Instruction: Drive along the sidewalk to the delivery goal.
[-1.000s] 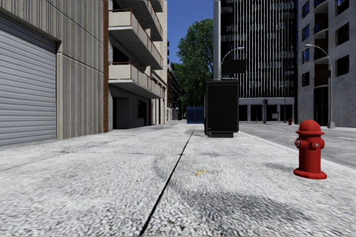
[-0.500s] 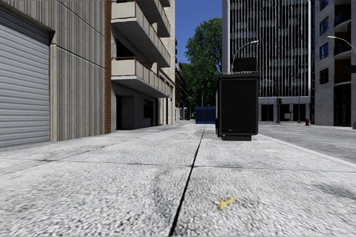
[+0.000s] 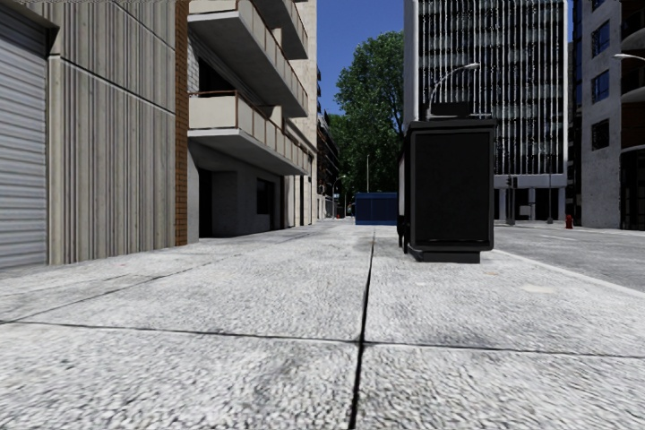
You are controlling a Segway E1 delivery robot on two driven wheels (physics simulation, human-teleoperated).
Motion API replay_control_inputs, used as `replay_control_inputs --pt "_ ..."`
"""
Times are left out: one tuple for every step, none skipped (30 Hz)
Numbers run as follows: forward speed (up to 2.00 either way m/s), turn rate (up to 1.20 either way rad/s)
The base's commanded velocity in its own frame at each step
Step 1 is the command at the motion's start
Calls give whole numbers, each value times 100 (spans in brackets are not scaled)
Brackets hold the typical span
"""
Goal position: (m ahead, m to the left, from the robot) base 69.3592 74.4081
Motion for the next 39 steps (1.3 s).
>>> replay_control_inputs --pt "200 0" --pt "200 0" --pt "200 0" --pt "200 0" --pt "200 0" --pt "200 0" --pt "200 0" --pt "200 0" --pt "200 0" --pt "200 0" --pt "200 0" --pt "200 0" --pt "200 0" --pt "200 0" --pt "200 0" --pt "200 0" --pt "200 0" --pt "200 0" --pt "200 0" --pt "200 0" --pt "200 0" --pt "200 0" --pt "200 0" --pt "200 0" --pt "200 0" --pt "200 0" --pt "200 0" --pt "200 0" --pt "200 0" --pt "200 0" --pt "200 0" --pt "200 0" --pt "200 0" --pt "200 0" --pt "200 0" --pt "200 0" --pt "200 0" --pt "200 0" --pt "200 0"
